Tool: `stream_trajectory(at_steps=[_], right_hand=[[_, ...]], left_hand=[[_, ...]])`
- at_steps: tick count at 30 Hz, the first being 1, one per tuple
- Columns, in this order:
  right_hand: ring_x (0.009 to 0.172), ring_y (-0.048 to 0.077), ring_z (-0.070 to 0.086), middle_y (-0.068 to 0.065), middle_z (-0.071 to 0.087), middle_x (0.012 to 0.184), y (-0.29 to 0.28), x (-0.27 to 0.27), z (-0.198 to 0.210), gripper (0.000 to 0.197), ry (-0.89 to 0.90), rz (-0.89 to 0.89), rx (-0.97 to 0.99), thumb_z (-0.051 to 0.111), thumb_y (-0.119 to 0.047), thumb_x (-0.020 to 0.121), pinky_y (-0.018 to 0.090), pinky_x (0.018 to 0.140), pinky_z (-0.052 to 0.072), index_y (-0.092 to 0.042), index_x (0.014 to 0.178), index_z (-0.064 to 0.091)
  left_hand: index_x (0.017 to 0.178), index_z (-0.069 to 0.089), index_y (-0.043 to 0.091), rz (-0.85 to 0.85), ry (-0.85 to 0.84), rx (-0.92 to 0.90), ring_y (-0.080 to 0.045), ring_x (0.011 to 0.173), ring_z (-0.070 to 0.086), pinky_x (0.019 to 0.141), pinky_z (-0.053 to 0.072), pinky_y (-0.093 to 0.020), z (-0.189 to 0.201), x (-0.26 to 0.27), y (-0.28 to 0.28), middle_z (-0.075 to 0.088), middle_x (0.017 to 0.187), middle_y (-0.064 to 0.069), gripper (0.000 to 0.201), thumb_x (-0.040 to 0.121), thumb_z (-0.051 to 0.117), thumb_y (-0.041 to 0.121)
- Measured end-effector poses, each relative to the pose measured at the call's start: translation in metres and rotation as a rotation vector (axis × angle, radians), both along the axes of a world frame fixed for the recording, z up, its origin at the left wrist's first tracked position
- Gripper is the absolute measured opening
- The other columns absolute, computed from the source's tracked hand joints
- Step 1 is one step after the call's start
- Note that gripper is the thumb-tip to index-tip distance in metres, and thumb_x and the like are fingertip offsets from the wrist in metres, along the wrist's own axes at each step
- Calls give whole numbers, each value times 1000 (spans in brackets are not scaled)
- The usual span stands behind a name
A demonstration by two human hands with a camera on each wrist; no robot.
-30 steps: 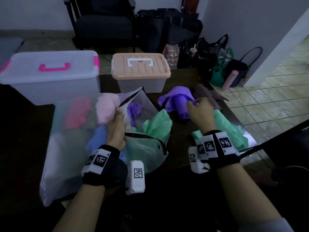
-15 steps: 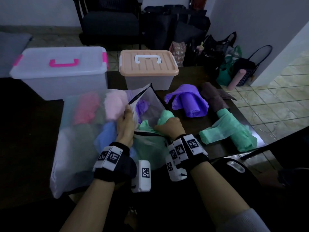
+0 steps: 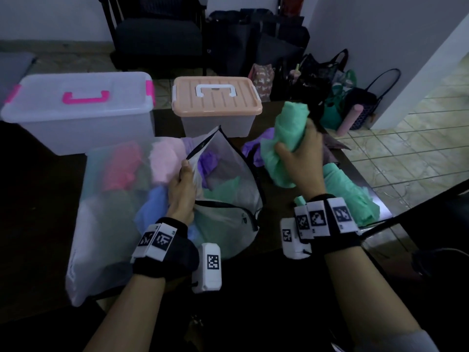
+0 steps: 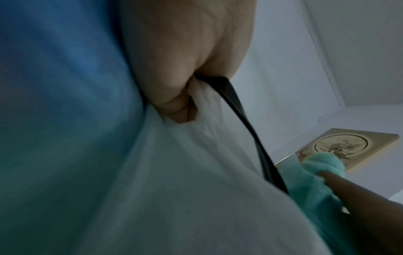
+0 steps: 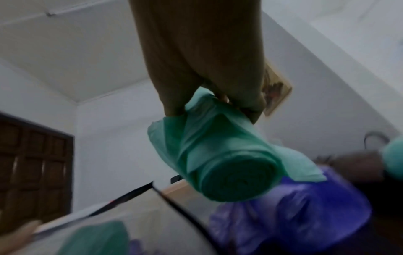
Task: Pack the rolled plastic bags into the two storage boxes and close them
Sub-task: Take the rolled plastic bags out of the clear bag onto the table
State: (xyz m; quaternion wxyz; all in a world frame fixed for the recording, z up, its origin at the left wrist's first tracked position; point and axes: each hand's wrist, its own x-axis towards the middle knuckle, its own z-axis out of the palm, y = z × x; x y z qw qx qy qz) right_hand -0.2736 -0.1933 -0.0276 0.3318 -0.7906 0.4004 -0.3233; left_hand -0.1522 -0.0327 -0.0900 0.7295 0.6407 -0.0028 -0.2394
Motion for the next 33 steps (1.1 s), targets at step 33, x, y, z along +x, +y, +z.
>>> stream_trajectory(at_steps=[33], right_hand=[[129, 39, 32, 23, 41, 138, -14, -37, -46, 64, 366, -92, -178, 36, -30, 82, 38, 108, 17, 0, 138, 38]], left_hand=[[89, 51, 9, -36, -478, 440, -20, 76, 47, 69, 31, -27, 26, 0, 15, 55, 83, -4, 34, 100, 35, 37]])
